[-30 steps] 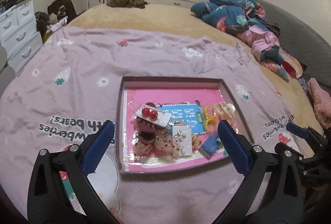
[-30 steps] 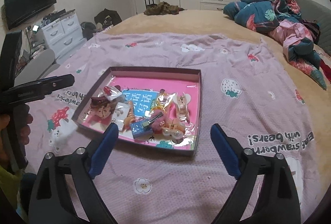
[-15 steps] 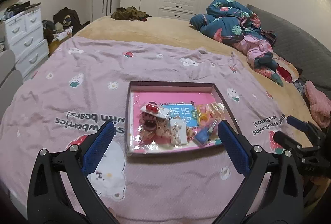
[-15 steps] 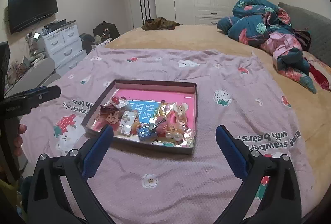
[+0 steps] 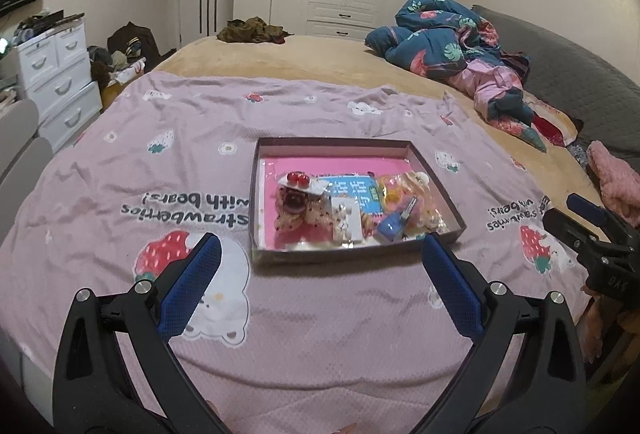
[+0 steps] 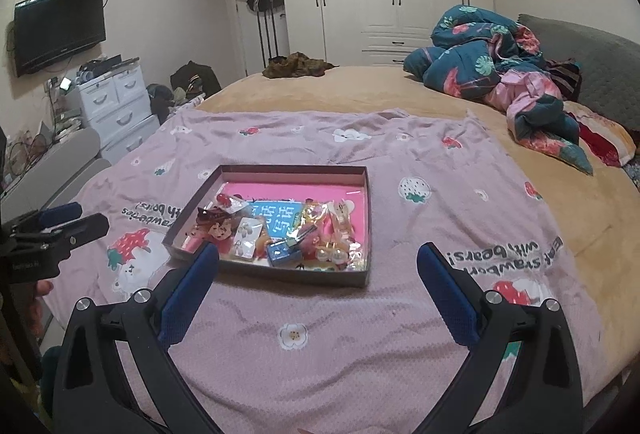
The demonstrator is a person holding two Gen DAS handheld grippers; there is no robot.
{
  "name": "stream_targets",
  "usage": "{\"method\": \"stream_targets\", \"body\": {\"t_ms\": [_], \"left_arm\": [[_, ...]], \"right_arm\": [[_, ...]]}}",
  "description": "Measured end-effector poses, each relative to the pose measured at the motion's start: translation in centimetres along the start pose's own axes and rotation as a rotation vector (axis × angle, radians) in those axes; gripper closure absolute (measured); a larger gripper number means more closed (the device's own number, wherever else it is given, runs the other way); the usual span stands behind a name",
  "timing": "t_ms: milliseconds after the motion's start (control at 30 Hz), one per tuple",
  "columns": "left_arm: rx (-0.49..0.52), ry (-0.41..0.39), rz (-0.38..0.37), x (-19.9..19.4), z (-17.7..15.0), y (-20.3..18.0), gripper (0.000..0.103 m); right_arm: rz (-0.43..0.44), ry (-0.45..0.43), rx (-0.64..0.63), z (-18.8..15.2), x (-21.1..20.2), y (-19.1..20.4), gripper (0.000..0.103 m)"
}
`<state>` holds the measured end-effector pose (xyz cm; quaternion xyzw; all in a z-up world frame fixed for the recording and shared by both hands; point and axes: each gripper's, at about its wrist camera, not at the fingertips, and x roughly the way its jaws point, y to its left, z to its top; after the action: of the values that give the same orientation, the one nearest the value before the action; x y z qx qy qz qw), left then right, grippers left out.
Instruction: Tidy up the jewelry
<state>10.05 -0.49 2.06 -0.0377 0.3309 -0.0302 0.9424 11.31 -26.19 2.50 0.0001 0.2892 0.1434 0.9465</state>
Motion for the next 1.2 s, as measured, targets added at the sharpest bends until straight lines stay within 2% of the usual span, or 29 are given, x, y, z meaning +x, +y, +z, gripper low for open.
{"method": "stream_targets", "body": {"t_ms": [567,800,1200], "left_arm": [[-0.038,0.03,0.008,0.0,-4.4,0.9,0.009],[-0.039,0.027,0.005,-0.1,-4.7,0.9,0.009],[-0.036,0.022,0.005,-0.4,-4.5,0.8,0.009]], "right_arm": [[-0.078,0.006,0.017,-4.7,-0.8,0.3,0.004],[-0.042,0.061,0.039,-5.6,-0.1,0.2,0.004],[-0.03,0.059,0.023,-5.3,-0.3,0.7,0.004]]}}
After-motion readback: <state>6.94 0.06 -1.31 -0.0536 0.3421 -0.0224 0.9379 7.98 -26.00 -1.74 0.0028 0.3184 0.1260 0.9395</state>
